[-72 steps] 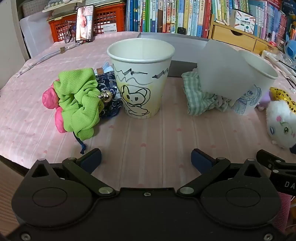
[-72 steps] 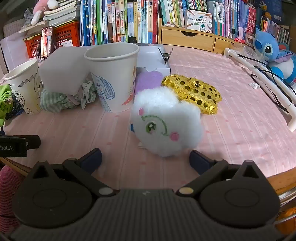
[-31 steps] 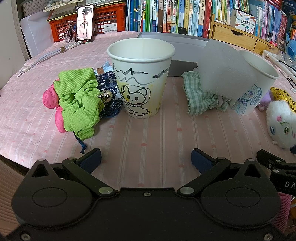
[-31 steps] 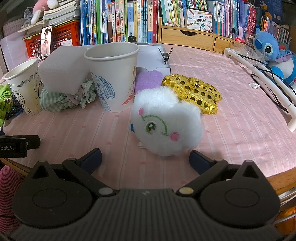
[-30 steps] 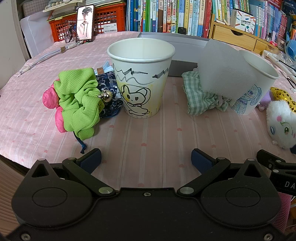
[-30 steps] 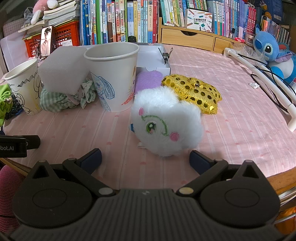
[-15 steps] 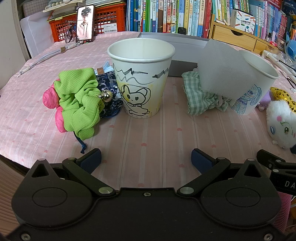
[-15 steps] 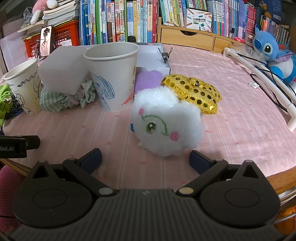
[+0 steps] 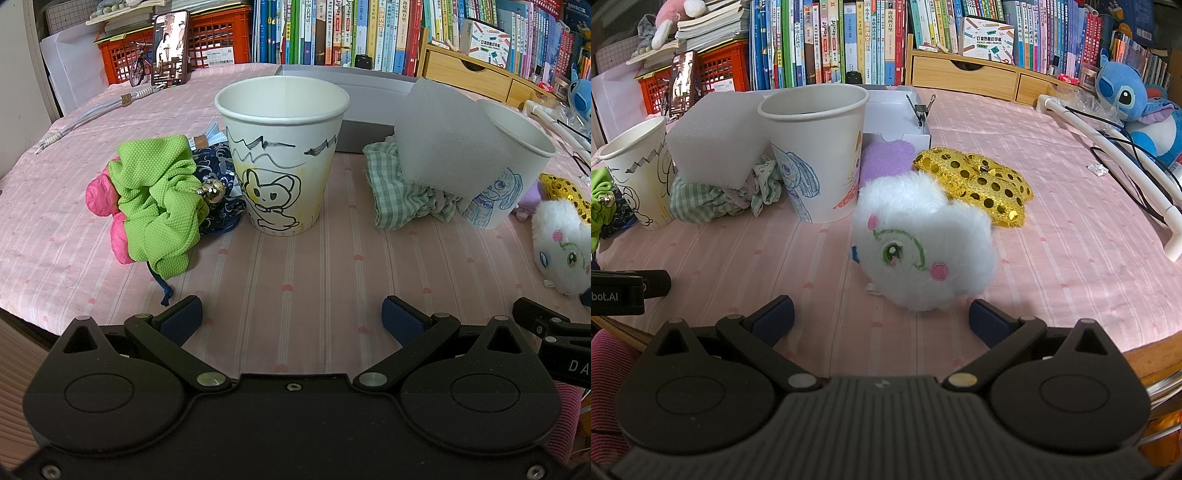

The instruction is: Organize soft objects

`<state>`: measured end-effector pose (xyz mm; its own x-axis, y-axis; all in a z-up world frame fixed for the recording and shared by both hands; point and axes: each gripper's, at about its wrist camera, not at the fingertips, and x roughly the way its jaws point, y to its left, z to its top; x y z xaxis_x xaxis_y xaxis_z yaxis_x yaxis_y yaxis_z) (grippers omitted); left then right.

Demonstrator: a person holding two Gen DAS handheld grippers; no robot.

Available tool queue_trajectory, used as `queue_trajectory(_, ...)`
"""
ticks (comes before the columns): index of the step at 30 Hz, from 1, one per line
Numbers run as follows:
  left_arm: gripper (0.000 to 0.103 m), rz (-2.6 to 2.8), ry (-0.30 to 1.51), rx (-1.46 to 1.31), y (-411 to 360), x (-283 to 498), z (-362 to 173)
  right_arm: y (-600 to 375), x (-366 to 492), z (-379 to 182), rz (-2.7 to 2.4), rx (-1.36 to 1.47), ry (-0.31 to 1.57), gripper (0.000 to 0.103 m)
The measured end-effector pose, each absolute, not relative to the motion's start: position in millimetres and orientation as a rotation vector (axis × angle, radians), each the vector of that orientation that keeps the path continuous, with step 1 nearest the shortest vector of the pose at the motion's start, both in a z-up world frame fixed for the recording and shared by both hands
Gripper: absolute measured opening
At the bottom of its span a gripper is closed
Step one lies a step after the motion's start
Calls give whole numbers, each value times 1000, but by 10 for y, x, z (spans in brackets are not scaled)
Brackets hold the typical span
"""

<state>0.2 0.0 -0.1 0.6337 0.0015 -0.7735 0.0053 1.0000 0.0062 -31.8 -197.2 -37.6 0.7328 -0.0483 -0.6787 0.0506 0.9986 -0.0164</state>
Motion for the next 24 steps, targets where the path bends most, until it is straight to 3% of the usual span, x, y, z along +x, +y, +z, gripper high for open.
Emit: queue_trajectory(24,103,-74,836,34,103,-67,-38,-2011,-372,-384,-7,-8,709,103)
